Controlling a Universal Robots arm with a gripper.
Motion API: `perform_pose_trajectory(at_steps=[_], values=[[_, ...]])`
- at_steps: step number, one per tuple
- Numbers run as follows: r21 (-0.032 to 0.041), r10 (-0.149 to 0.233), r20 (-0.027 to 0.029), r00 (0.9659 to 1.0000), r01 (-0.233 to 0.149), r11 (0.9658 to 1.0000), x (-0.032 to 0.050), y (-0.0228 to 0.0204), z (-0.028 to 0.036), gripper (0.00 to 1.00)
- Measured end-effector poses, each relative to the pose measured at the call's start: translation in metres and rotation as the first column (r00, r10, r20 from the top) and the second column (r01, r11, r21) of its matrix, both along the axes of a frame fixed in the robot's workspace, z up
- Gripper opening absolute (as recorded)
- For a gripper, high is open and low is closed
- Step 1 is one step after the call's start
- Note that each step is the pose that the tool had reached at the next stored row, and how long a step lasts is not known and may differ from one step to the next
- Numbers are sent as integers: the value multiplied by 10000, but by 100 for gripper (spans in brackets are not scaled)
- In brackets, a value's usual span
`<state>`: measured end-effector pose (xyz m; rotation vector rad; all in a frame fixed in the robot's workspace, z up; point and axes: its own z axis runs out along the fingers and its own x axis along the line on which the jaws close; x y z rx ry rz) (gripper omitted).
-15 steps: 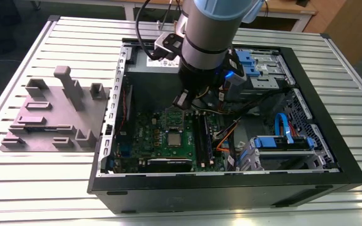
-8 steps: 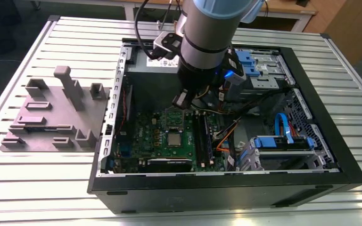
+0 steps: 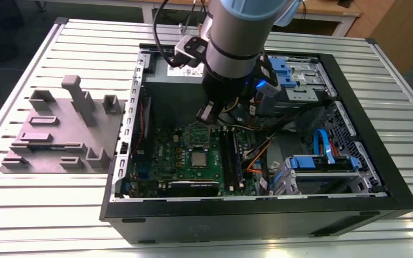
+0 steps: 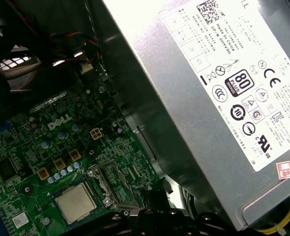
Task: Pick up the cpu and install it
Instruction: 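Close the cpu cover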
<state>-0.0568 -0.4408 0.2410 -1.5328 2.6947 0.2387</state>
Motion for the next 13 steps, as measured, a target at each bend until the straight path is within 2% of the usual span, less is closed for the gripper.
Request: perform_pose_trajectory(at_steps=[13], values=[[2, 0, 1, 10000, 0, 10000, 0, -6, 29, 11]])
